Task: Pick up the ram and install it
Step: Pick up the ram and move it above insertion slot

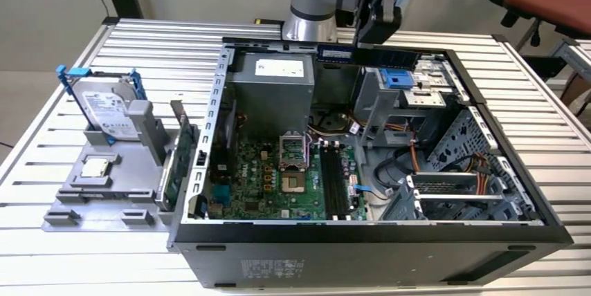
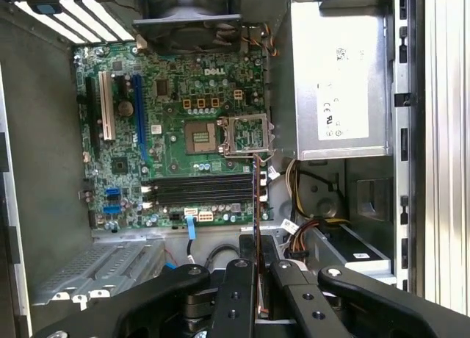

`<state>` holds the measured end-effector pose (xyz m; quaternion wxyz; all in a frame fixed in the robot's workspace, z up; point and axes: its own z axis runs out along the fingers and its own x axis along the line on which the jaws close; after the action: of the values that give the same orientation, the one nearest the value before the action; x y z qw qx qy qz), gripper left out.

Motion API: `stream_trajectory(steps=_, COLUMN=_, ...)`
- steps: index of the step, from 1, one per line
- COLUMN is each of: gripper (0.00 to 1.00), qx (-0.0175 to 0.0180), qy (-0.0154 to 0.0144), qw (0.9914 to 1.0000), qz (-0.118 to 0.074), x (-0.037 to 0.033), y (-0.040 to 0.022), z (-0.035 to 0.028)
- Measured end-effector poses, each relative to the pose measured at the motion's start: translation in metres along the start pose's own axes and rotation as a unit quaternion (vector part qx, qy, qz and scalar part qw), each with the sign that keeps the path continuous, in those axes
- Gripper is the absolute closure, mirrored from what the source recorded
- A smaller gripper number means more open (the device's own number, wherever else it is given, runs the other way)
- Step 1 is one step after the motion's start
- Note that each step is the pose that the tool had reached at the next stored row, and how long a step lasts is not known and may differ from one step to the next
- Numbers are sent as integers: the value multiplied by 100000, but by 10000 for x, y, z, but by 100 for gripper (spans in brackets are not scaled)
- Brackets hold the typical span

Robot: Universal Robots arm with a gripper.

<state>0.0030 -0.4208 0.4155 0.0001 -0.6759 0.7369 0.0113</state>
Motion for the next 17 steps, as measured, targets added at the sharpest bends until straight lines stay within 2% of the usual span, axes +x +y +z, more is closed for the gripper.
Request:
stream_trajectory(steps=11, gripper=100, qx=0, qy=1, qw=100000, qz=59, x=2, y=0, z=0)
stream_trajectory(steps=17, gripper=100, qx=28, qy=-29, qw=99985, qz=1738, x=2, y=0, z=0)
